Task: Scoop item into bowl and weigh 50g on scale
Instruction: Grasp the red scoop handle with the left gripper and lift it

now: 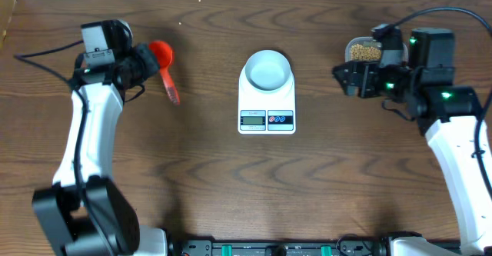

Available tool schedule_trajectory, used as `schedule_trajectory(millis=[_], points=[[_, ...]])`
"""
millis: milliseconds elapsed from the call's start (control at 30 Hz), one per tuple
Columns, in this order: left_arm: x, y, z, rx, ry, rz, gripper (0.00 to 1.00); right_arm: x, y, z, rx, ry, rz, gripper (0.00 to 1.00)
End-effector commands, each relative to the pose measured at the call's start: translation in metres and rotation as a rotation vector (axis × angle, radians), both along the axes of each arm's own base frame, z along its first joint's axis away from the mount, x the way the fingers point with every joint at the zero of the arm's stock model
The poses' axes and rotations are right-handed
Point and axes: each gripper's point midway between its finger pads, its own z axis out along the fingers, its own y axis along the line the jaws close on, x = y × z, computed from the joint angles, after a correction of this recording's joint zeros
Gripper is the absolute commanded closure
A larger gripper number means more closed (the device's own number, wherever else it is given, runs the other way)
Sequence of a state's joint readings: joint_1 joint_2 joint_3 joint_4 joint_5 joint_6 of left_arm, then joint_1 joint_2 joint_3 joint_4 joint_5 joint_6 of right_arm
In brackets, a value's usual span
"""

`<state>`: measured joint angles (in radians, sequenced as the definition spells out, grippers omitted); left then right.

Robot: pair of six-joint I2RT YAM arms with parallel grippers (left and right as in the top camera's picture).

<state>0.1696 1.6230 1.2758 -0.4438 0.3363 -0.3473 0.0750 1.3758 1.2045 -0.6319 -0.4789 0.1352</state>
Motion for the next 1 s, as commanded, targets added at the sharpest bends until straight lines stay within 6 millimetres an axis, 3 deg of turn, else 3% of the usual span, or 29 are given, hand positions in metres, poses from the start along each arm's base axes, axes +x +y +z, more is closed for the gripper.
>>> schedule_trajectory(millis=[0, 133, 233, 400, 533, 767, 967], points=[[0.000, -0.029, 0.034, -0.155, -0.057, -0.009, 0.93, -0.011, 0.044, 0.014, 0.077, -0.018, 0.137, 0.20], [-0.002, -0.056, 0.049, -0.252, -0.072, -0.037, 0.93, -0.024, 0.089, 0.020, 0.085, -0.060, 0.259, 0.20], [-0.005, -0.084, 0.052, -0.302, -0.062, -0.101, 0.93, -0.035, 0.122, 0.024, 0.099, -0.088, 0.343, 0.26], [-0.014, -0.132, 0.056, -0.335, -0.052, -0.223, 0.93, -0.039, 0.153, 0.021, 0.141, -0.064, 0.358, 0.36], [-0.018, -0.157, 0.060, -0.338, -0.064, -0.283, 0.92, -0.035, 0.168, 0.008, 0.162, -0.023, 0.359, 0.41], [-0.011, -0.171, 0.072, -0.360, -0.118, -0.300, 0.93, -0.030, 0.194, -0.010, 0.261, 0.050, 0.414, 0.53], [-0.007, -0.171, 0.078, -0.357, -0.152, -0.304, 0.93, -0.024, 0.203, -0.009, 0.301, 0.035, 0.435, 0.53]])
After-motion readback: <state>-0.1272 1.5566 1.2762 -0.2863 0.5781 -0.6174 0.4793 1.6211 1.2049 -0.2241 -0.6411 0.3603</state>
